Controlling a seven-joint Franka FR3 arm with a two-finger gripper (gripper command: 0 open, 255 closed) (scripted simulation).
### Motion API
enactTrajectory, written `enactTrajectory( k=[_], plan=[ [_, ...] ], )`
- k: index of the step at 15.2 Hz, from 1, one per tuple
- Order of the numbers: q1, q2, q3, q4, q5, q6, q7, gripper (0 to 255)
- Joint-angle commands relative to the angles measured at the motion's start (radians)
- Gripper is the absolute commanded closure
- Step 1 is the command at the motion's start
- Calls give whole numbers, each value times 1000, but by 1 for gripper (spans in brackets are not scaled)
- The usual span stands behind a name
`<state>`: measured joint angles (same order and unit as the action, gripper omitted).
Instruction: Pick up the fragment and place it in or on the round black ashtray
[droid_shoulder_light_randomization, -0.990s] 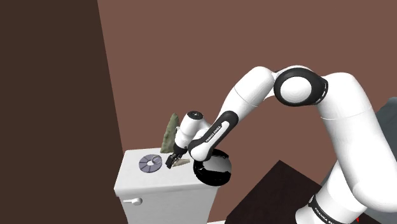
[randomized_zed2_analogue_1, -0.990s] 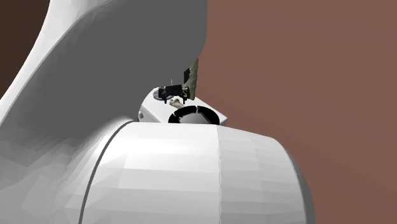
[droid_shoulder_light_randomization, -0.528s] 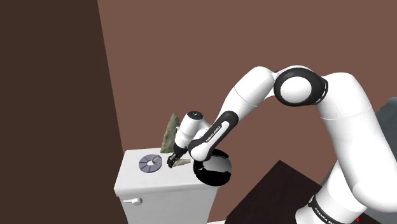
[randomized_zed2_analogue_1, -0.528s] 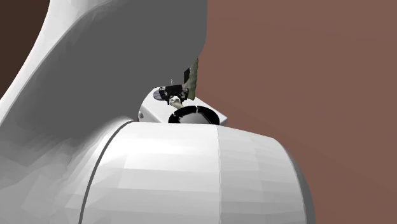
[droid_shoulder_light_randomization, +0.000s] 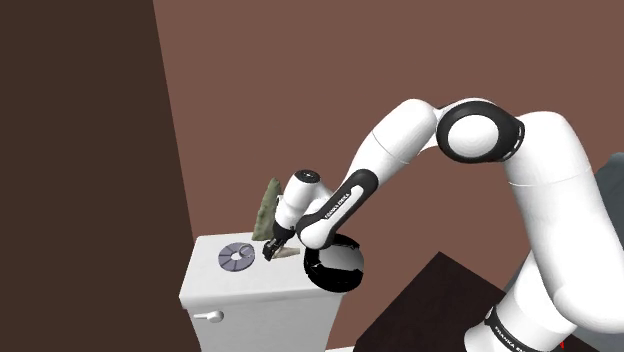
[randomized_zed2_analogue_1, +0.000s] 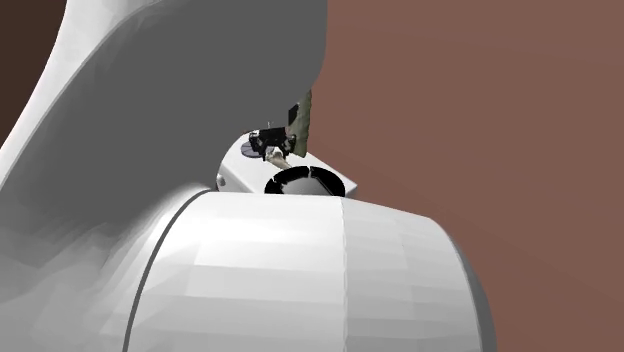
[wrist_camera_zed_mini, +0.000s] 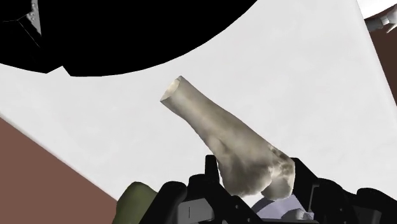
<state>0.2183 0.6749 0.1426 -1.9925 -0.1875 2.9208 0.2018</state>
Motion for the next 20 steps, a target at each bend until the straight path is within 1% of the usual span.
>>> enactTrajectory(
  k=[1, 19, 20],
  plan=[
    [-7, -23, 8, -6, 4, -18, -4, 255],
    [-59, -222, 73, -42, 55, -182, -40, 255],
    [-75, -251, 79, -91, 63, -162, -52, 255]
  ],
)
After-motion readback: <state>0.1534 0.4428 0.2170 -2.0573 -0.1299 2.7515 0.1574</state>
